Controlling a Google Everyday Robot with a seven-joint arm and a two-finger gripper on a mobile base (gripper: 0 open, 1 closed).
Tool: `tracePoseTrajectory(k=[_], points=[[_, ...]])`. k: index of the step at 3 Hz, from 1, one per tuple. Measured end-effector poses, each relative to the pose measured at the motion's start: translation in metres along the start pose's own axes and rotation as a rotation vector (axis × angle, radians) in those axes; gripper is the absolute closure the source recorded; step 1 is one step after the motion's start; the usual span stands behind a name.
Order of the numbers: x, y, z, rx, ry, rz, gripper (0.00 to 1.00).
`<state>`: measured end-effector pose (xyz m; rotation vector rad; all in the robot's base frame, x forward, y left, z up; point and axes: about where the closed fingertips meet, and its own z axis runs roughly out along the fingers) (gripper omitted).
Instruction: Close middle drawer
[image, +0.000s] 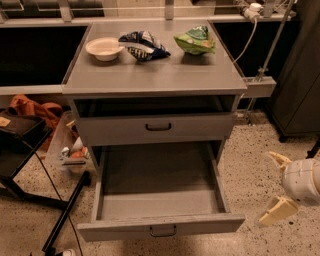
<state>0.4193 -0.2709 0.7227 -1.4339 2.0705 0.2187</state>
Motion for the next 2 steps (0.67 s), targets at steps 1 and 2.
tracePoseTrajectory(k=[1,2], points=[[0.002,-0.004,0.007,0.006,-0.029,0.003,0.0],[-0.001,-0.009,0.047,0.001,-0.104,-0.03,0.0]])
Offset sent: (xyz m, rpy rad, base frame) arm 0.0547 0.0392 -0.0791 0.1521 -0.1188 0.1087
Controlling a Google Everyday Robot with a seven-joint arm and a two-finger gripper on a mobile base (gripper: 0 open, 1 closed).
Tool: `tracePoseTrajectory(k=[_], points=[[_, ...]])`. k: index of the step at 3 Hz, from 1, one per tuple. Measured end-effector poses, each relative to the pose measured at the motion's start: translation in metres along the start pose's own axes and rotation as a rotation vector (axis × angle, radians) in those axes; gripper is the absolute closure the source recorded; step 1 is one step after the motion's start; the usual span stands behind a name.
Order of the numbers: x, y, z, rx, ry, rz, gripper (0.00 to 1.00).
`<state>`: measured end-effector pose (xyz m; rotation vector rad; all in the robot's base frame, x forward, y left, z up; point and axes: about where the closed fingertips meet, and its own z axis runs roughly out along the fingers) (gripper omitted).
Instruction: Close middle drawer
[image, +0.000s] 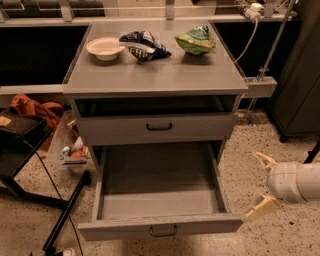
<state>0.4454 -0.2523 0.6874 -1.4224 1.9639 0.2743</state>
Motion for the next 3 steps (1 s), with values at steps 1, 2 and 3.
tracePoseTrajectory(k=[1,2,3], points=[[0.003,-0.005,0.055,-0.033,-0.098,-0.027,0.0],[0.009,-0.003,0.102,-0.083,-0.151,-0.048,0.0],[0.025,0.004,0.133,-0.115,-0.152,-0.047,0.0]])
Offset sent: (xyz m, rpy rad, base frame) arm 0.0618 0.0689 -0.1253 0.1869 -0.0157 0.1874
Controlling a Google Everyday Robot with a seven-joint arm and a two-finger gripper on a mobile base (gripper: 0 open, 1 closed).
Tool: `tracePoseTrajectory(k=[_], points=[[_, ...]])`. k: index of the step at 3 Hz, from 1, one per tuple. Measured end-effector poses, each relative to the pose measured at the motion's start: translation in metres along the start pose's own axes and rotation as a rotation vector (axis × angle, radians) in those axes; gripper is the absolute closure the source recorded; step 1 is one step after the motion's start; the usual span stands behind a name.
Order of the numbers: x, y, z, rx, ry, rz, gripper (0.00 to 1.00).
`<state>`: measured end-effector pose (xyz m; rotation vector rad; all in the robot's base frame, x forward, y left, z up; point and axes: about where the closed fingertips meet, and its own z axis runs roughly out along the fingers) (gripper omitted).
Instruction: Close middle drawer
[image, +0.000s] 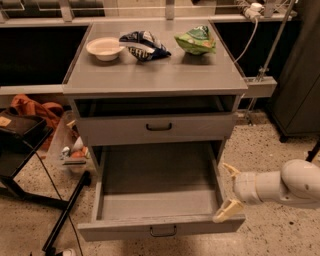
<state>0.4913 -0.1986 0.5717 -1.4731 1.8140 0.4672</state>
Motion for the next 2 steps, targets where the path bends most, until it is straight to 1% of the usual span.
tracePoseTrajectory(k=[1,2], points=[[0.029,-0.001,0.022,-0.009,0.009,0.029,0.0],[0.051,-0.009,0.047,-0.006,0.019,0.044,0.0]])
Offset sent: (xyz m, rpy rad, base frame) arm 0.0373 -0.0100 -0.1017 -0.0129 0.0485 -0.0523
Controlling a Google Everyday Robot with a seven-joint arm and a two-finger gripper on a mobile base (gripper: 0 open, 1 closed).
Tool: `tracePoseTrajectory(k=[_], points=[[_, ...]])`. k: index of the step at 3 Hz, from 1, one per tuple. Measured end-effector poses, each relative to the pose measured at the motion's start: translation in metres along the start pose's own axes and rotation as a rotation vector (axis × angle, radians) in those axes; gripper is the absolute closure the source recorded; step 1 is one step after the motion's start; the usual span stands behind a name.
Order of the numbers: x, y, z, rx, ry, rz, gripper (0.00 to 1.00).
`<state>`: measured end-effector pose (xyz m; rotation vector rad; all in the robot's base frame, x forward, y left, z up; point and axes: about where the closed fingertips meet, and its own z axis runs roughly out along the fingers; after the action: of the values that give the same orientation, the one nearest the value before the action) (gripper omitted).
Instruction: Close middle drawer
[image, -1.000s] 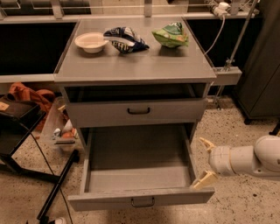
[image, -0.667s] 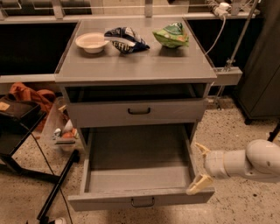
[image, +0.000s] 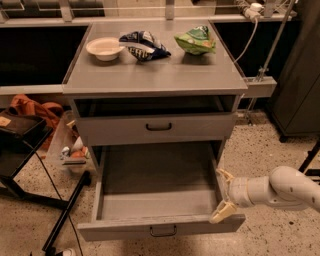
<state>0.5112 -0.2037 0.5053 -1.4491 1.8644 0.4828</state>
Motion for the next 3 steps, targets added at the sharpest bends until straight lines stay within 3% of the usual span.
tracePoseTrajectory(k=[3], points=[[0.048,-0.008,0.04,-0.003,-0.007,0.0,0.0]])
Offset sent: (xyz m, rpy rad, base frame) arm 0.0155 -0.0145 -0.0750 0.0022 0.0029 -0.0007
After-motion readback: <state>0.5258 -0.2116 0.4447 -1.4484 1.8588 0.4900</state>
